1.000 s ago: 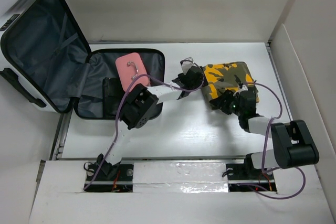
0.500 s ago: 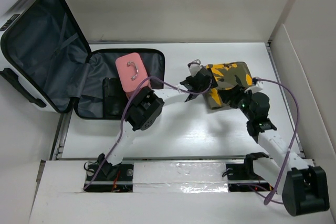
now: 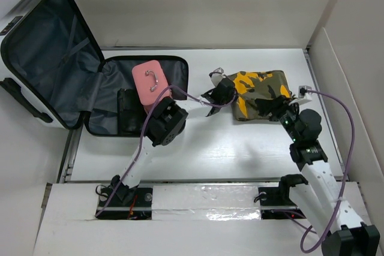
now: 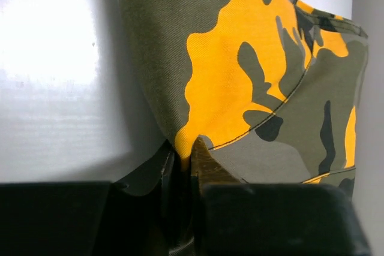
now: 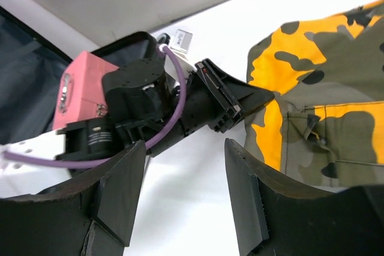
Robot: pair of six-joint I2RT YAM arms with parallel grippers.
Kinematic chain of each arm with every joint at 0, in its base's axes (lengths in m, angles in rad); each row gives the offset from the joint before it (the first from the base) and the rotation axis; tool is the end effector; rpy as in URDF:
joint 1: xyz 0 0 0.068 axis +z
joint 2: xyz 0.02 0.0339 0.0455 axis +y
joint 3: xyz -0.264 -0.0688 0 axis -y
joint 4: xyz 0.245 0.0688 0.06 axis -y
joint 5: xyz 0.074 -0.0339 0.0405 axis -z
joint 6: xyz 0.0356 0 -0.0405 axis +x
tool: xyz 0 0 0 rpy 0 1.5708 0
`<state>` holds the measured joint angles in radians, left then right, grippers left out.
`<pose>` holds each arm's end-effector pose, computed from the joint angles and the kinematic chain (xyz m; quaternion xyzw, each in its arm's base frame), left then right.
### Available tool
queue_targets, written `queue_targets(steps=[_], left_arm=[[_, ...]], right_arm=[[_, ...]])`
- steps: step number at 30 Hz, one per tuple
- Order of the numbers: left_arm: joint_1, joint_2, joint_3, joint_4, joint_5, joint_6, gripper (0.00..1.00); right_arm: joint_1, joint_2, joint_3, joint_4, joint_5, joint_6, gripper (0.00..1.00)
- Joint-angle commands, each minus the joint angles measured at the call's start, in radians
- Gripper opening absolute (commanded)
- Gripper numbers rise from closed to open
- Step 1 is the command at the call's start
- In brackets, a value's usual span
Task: Pack the luggage
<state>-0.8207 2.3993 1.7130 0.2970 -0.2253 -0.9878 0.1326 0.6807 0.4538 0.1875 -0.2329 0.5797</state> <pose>0.3758 -0.3916 0.1419 -0.1313 0.8172 -0.3773 0.4156 0.1730 0.0314 0.2787 0.0802 0.7161 0.3185 0.6159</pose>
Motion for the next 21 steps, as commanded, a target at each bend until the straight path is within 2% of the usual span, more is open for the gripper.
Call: queue_targets(steps=[1, 8, 11, 16, 21], left_arm=[[0.038, -0.046, -0.007, 0.096, 0.047, 0.058, 0.00], [0.048, -0.190, 0.028, 0.103, 0.160, 0.234, 0.00], [0.067, -0.259, 0.089, 0.054, 0.223, 0.308, 0.00], [0.132, -0.334, 0.293, -0.133, 0.412, 0.403, 0.00], [0.195, -0.380, 0.508, -0.385, 0.406, 0.505, 0.00]], right_arm=[[0.004, -0.058, 0.071, -0.048, 0.003, -0.024, 0.61], [0.004, -0.070, 0.103, -0.056, 0.010, -0.035, 0.60], [0.004, -0.079, 0.103, -0.048, 0.026, -0.034, 0.60], [0.035, -0.096, 0.115, -0.063, 0.063, -0.055, 0.60], [0.053, -0.089, 0.126, -0.065, 0.066, -0.058, 0.60]])
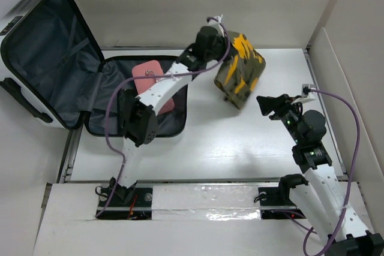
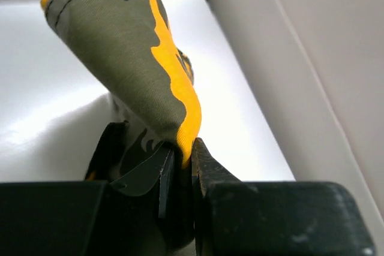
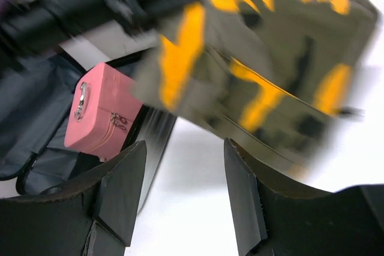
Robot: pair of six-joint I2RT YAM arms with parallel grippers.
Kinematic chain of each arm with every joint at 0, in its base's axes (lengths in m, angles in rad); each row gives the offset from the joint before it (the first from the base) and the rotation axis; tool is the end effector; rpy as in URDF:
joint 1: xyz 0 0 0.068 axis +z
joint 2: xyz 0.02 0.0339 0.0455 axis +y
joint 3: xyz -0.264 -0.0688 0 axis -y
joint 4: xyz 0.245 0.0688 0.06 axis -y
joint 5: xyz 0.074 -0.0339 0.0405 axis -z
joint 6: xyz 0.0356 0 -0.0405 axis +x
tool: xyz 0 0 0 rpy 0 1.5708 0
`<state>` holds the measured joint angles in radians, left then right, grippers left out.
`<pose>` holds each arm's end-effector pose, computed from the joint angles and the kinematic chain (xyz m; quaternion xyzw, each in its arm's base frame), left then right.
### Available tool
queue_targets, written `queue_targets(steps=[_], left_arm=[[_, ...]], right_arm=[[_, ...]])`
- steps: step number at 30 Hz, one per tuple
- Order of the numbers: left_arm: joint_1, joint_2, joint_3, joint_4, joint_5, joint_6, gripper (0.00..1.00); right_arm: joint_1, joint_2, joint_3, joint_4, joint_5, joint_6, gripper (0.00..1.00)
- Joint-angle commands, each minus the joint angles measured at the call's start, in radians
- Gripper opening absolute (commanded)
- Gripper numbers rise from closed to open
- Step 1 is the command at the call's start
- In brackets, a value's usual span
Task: Pack the luggage
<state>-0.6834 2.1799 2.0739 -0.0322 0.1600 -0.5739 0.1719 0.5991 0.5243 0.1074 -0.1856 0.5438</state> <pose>0.4067 -0.3385 0.3487 0.0935 0.7478 -0.4336 0.4939 0.1562 0.0338 0.3074 0.0626 0.6929 0.3110 0.6475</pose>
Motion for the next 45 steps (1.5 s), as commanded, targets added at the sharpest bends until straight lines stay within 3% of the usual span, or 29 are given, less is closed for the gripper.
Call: queue_targets(steps=[1, 17, 21, 28, 30, 36, 41, 45], left_arm=[[0.097, -0.184, 0.187, -0.070, 0.029, 0.092, 0.00], [0.606, -0.396, 0.160, 0.005, 0.196, -0.122, 0.00], [0.715, -0.506, -0.015, 0.118, 0.175, -0.164, 0.00], [0.826, -0.790, -0.562, 0.310, -0.006, -0.199, 0.00], [0.869, -0.805, -0.607, 0.306, -0.040, -0.239, 0.00], [0.869, -0.934, -0.751, 0.310, -0.246, -0.225, 0.00], [0.869, -1.143, -1.088, 0.363, -0.381, -0.224, 0.00], [0.851, -1.278, -1.348, 0.449, -0.387, -0.287, 0.00]], right_arm=[[0.023, -0.005, 0.056, 0.021, 0.017, -0.022, 0.60], [0.041, 0.071, 0.016, 0.087, -0.078, -0.036, 0.60], [0.041, 0.102, -0.006, 0.117, -0.113, -0.047, 0.60], [0.041, 0.166, -0.021, 0.179, -0.227, -0.058, 0.60], [0.051, 0.176, -0.021, 0.183, -0.244, -0.064, 0.60], [0.051, 0.174, -0.023, 0.183, -0.244, -0.071, 0.60], [0.051, 0.185, -0.023, 0.198, -0.252, -0.073, 0.60], [0.060, 0.215, -0.015, 0.215, -0.276, -0.077, 0.60]])
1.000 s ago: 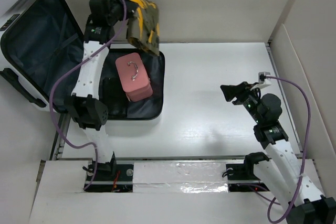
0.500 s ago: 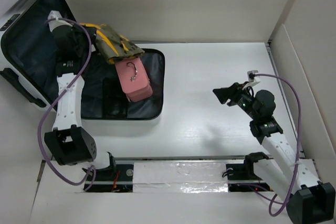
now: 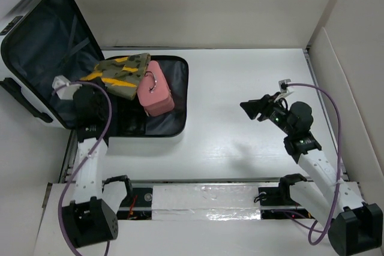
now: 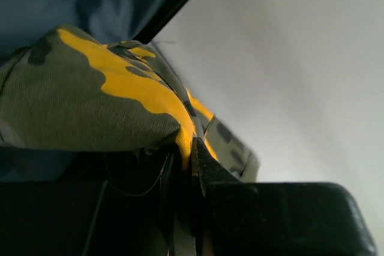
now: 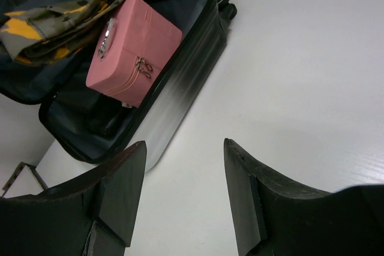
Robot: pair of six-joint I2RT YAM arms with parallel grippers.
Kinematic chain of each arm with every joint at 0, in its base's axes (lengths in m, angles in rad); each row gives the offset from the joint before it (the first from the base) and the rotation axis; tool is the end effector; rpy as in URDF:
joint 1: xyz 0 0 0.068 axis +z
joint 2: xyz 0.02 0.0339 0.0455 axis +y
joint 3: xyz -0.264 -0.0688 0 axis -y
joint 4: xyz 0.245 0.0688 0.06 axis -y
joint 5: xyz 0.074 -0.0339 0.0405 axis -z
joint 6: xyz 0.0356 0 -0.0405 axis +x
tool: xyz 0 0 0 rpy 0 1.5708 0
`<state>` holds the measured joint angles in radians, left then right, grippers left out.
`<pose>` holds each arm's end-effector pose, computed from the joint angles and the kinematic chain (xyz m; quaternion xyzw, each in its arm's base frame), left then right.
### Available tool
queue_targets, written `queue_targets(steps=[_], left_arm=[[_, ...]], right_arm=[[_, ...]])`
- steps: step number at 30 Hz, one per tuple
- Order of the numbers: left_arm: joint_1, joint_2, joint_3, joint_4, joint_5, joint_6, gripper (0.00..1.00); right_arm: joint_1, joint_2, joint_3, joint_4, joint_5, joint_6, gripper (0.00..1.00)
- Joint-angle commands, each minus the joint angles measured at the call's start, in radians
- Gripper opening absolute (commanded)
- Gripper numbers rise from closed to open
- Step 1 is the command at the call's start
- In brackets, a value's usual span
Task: Pack the luggage
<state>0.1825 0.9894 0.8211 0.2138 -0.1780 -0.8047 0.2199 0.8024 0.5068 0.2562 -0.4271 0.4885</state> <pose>0.2305 0.0489 0.3572 -0.3826 0.5755 -0.1620 0.7044 0.1868 0.0569 0.2852 -0.0512 0.7178 0.3782 0.5823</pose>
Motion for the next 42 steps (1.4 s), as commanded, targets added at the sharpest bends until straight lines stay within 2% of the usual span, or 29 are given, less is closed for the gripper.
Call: queue_targets(steps=[1, 10, 13, 14, 16, 17, 20, 21, 25, 27, 31, 32, 33, 34, 35, 37, 38, 40, 42], left_arm=[[-0.015, -0.130, -0.181, 0.217, -0.049, -0.062, 0.00], [-0.038, -0.348, -0.474, 0.154, -0.043, -0.103, 0.00], [-0.038, -0.377, -0.513, 0.119, -0.060, -0.087, 0.13], [-0.038, -0.377, -0.517, 0.111, -0.054, -0.080, 0.27], [-0.038, -0.396, -0.537, 0.104, -0.009, -0.070, 0.42], [-0.038, -0.408, -0.543, 0.102, 0.009, -0.059, 0.57], [-0.038, -0.460, -0.522, 0.084, 0.024, -0.054, 0.69], [-0.038, -0.471, -0.508, 0.073, 0.028, -0.053, 0.69], [-0.038, -0.465, -0.390, 0.064, 0.055, -0.044, 0.68], [-0.038, -0.437, -0.363, 0.090, 0.110, -0.039, 0.62], [-0.038, -0.306, -0.320, 0.175, 0.282, -0.030, 0.40], [-0.047, -0.287, -0.312, 0.196, 0.317, -0.031, 0.22], [-0.048, -0.266, -0.303, 0.209, 0.357, -0.033, 0.18], [-0.096, -0.215, -0.263, 0.243, 0.370, -0.027, 0.14], [-0.133, -0.187, -0.223, 0.231, 0.370, 0.016, 0.10], [-0.228, -0.109, -0.104, 0.181, 0.292, 0.073, 0.09], [-0.317, -0.091, -0.064, 0.168, 0.255, 0.111, 0.09], [-0.369, -0.077, 0.016, 0.145, 0.148, 0.117, 0.09], [-0.370, -0.112, 0.048, 0.128, 0.080, 0.075, 0.09]], right_arm=[[0.012, 0.023, 0.006, 0.066, -0.038, -0.021, 0.60], [0.021, 0.026, 0.009, 0.063, -0.036, -0.028, 0.60], [0.021, 0.032, 0.015, 0.061, -0.039, -0.028, 0.60], [0.021, 0.034, 0.016, 0.061, -0.039, -0.028, 0.60], [0.021, 0.035, 0.025, 0.052, -0.039, -0.030, 0.60], [0.021, 0.035, 0.032, 0.048, -0.039, -0.031, 0.59], [0.041, 0.035, 0.052, 0.038, -0.033, -0.034, 0.54], [0.061, 0.037, 0.058, 0.038, -0.023, -0.037, 0.52], [0.140, 0.069, 0.096, 0.034, 0.030, -0.048, 0.49], [0.177, 0.098, 0.124, 0.029, 0.066, -0.059, 0.48], [0.251, 0.118, 0.173, -0.003, 0.135, -0.082, 0.43], [0.271, 0.113, 0.183, -0.011, 0.151, -0.087, 0.42], [0.280, 0.100, 0.197, -0.018, 0.175, -0.090, 0.41], [0.280, 0.089, 0.206, -0.034, 0.188, -0.091, 0.40], [0.294, 0.078, 0.213, -0.043, 0.200, -0.093, 0.40], [0.306, 0.052, 0.232, -0.064, 0.228, -0.097, 0.40], [0.317, 0.047, 0.242, -0.070, 0.231, -0.100, 0.40], [0.328, 0.058, 0.265, -0.081, 0.241, -0.110, 0.41], [0.342, 0.090, 0.289, -0.113, 0.229, -0.131, 0.45]])
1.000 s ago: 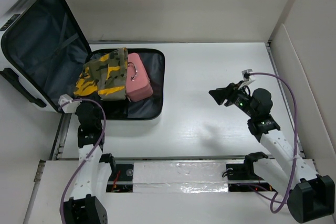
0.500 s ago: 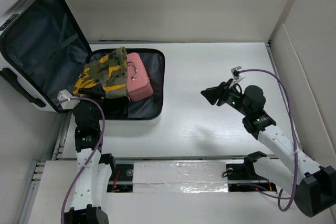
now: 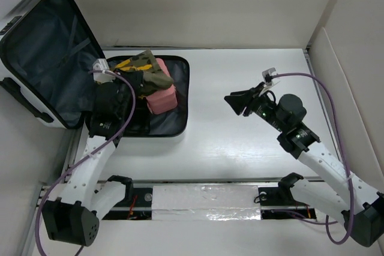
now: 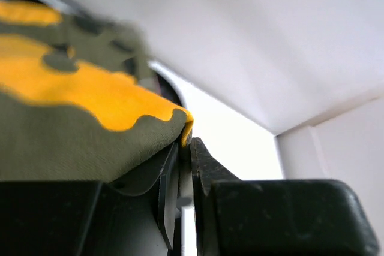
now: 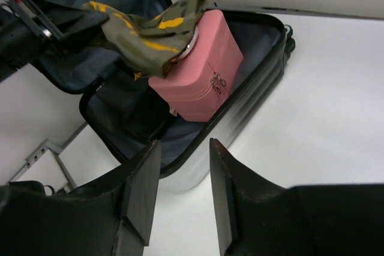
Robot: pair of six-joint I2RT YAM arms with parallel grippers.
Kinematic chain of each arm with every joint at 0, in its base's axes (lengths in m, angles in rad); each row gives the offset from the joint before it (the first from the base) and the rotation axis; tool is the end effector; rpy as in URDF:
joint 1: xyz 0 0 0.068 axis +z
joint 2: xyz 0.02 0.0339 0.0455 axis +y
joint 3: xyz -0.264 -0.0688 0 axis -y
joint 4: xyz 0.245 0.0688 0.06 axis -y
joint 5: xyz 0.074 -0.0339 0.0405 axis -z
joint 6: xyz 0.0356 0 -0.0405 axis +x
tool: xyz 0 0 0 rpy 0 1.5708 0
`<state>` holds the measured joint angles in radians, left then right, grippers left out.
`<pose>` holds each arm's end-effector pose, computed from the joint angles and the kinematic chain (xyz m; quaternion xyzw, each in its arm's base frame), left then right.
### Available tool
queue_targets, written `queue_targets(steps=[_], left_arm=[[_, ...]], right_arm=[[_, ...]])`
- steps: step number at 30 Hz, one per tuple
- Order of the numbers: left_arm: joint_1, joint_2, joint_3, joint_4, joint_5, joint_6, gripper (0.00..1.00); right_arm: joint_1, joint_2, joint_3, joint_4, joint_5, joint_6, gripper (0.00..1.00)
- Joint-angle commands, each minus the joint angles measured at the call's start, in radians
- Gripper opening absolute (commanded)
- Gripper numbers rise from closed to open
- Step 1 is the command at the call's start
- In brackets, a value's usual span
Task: Pack the luggage
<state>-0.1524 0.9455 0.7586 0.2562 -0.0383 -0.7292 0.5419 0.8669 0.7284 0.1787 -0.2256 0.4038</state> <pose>0.2242 -0.0331 0.3486 -0.2074 0.6499 -0.3001 0.6667 0.1747 0.1145 0.3447 -0.1285 0.6811 0.3958 0.6024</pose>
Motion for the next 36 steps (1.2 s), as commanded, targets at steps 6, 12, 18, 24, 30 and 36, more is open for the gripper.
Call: queue_targets(steps=[6, 12, 18, 24, 30, 36], left_arm=[[-0.035, -0.195, 0.102, -0.037, -0.225, 0.001, 0.29], [-0.035, -0.218, -0.013, -0.101, -0.275, 0.002, 0.30], [-0.035, -0.212, -0.119, -0.023, -0.238, 0.003, 0.53], [-0.035, -0.031, -0.057, -0.058, -0.011, 0.102, 0.33], [-0.035, 0.097, -0.169, 0.089, 0.054, 0.082, 0.30], [-0.004, 0.332, -0.153, 0.210, -0.204, 0.001, 0.39]], right_arm=[[0.029, 0.034, 0.025, -0.015, 0.038, -0.045, 0.56], [0.020, 0.031, 0.014, -0.018, 0.011, -0.056, 0.56], [0.020, 0.030, 0.011, -0.024, 0.009, -0.069, 0.47], [0.098, 0.122, 0.072, -0.025, -0.012, -0.100, 0.13], [0.158, 0.240, 0.079, 0.036, 0.016, -0.086, 0.14], [0.158, 0.305, 0.078, 0.074, 0.003, -0.074, 0.15]])
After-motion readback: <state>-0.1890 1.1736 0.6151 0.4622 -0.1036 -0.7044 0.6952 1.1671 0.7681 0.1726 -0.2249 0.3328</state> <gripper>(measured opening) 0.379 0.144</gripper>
